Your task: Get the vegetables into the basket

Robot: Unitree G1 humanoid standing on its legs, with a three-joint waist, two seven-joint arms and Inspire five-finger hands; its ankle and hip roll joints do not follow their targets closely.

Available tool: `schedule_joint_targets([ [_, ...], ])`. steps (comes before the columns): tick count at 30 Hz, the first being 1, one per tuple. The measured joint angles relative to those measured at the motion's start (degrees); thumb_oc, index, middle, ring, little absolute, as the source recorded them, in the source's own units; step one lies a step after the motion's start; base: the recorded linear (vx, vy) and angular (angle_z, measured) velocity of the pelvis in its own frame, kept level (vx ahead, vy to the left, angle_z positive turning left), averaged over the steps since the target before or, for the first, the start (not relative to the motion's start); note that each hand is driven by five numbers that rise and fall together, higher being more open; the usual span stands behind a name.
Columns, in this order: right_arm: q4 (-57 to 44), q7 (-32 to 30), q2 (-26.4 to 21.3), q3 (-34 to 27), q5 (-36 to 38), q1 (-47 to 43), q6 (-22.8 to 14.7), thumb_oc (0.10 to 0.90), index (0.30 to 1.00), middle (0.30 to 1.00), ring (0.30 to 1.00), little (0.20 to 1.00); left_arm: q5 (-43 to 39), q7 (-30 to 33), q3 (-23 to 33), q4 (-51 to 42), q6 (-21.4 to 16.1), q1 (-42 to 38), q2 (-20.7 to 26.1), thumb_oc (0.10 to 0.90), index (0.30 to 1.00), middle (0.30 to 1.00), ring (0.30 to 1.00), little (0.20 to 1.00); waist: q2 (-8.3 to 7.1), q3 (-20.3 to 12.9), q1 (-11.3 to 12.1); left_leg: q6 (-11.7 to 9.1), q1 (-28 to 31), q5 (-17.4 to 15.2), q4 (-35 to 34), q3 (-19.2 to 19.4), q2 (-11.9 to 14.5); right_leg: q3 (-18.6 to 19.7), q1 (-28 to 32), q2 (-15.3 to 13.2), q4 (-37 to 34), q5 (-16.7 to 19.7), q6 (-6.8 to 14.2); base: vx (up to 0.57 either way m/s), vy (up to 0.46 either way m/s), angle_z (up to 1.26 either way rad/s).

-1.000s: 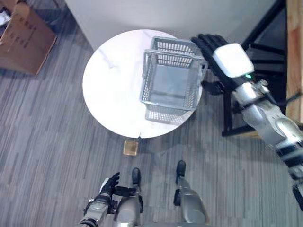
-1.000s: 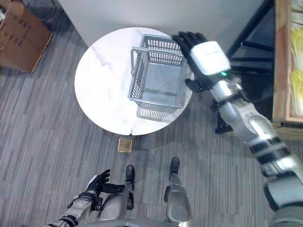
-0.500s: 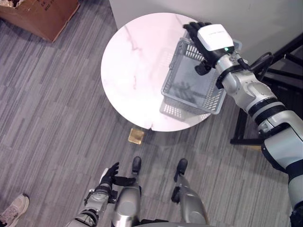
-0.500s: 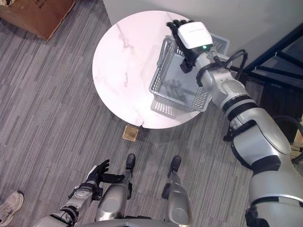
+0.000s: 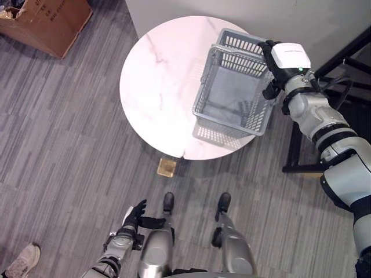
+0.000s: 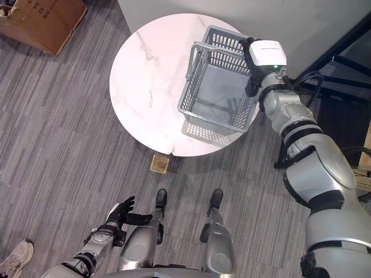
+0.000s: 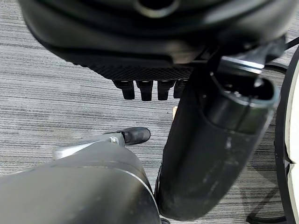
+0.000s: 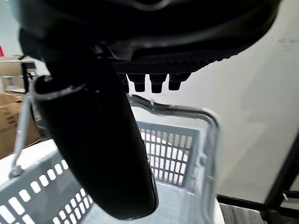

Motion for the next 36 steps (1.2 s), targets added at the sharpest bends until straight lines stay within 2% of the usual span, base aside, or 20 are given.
schedule_joint_targets([
  [3, 0.0, -0.1, 0.0, -0.1, 0.8, 0.0, 0.0, 0.900, 1.000, 1.000, 1.000, 1.000, 0.0, 0.4, -0.8, -0.1, -0.2, 0.0, -0.3, 0.900, 1.000, 1.000, 1.000, 1.000, 1.15, 0.0, 0.1, 0.0, -0.3, 0.0, 0.0, 0.0, 0.0, 0.0, -0.2, 0.0, 0.0, 0.0, 0.0, 0.00, 0.000, 0.00],
  [4, 0.0, -0.1, 0.0, -0.1, 0.8, 0.0, 0.0, 0.851, 0.931, 0.931, 0.931, 0.931, 0.0, 0.5, -0.9, -0.1, -0.1, 0.0, -0.5, 0.900, 1.000, 1.000, 1.000, 1.000, 1.53, -0.1, 0.1, 0.0, -0.4, 0.0, 0.1, -0.1, 0.0, -0.1, -0.2, 0.0, 0.0, 0.0, 0.0, 0.00, 0.000, 0.00],
  [6, 0.0, -0.1, 0.0, -0.1, 1.4, 0.0, 0.0, 0.443, 0.360, 0.360, 0.360, 0.360, 0.0, 0.6, -0.9, -0.2, -0.2, 0.0, -0.6, 0.900, 1.000, 1.000, 1.000, 1.000, 1.84, -0.2, 0.2, 0.0, -0.6, 0.0, 0.2, -0.3, 0.0, -0.3, -0.3, 0.0, 0.0, 0.0, 0.0, 0.00, 0.002, 0.04],
  [7, 0.1, -0.2, 0.0, -0.1, 1.4, 0.0, 0.0, 0.400, 0.300, 0.300, 0.300, 0.300, 0.0, 0.6, -0.9, -0.2, -0.2, 0.0, -0.6, 0.900, 1.000, 1.000, 1.000, 1.000, 1.86, -0.2, 0.2, 0.0, -0.6, 0.0, 0.2, -0.5, 0.0, -0.3, -0.3, 0.0, 0.0, 0.0, 0.0, 0.00, -0.003, 0.05],
  [16, 2.6, -1.1, 0.2, 0.0, 1.4, -2.2, 0.7, 0.400, 0.300, 0.300, 0.300, 0.300, 0.0, 0.7, -1.8, -0.3, -0.3, -0.6, -0.6, 0.900, 1.000, 1.000, 1.000, 1.000, 2.07, -0.3, 0.9, 0.0, -2.2, 0.0, 1.3, -1.3, -0.2, -0.8, -1.0, -0.2, 0.0, 0.2, -0.1, 0.00, -0.002, 0.04],
  [23, 5.6, -1.3, 3.2, 0.0, 1.4, -1.9, 1.0, 0.400, 0.300, 0.300, 0.300, 0.300, 0.0, 0.7, -1.8, -0.5, -0.3, -0.7, -0.7, 0.900, 1.000, 1.000, 1.000, 1.000, 2.26, -0.4, 1.5, 0.0, -2.2, 0.0, 1.5, -1.4, -0.3, -0.9, -0.9, -0.2, 0.0, 0.3, -0.1, 0.00, 0.000, 0.00],
  [30, 7.4, -0.4, 3.8, -1.1, 1.3, -1.2, 1.0, 0.400, 0.300, 0.300, 0.300, 0.300, 0.1, 0.7, -1.9, -0.5, 0.1, -0.7, -1.1, 0.900, 1.000, 1.000, 1.000, 1.000, 2.61, -1.1, 1.8, 0.0, -2.2, 0.0, 2.0, -1.8, -0.4, -1.5, -0.2, -0.4, 0.0, 0.3, -0.1, 0.00, 0.002, 0.04],
  [32, 3.9, 0.0, 2.6, -1.4, 1.3, 0.7, 1.2, 0.400, 0.300, 0.300, 0.300, 0.300, 0.1, 0.7, -1.9, -0.3, 0.3, -0.7, -1.1, 0.900, 1.000, 1.000, 1.000, 1.000, 2.55, -1.5, 1.7, 0.0, -2.1, 0.0, 2.0, -1.8, -0.5, -1.5, -0.2, -0.4, 0.0, 0.4, -0.1, 0.00, 0.000, 0.00],
  [36, -12.8, 2.1, -2.9, -1.1, 1.4, 5.6, 1.9, 0.400, 0.300, 0.300, 0.300, 0.300, 0.5, 0.8, -1.6, -0.3, 1.0, -0.7, -1.0, 0.900, 1.000, 1.000, 1.000, 1.000, 2.46, -1.5, 0.3, 0.0, -1.7, 0.0, 1.9, -1.3, -0.6, -1.0, -0.1, -0.3, 0.1, 0.5, 0.0, 0.00, 0.021, -0.04],
])
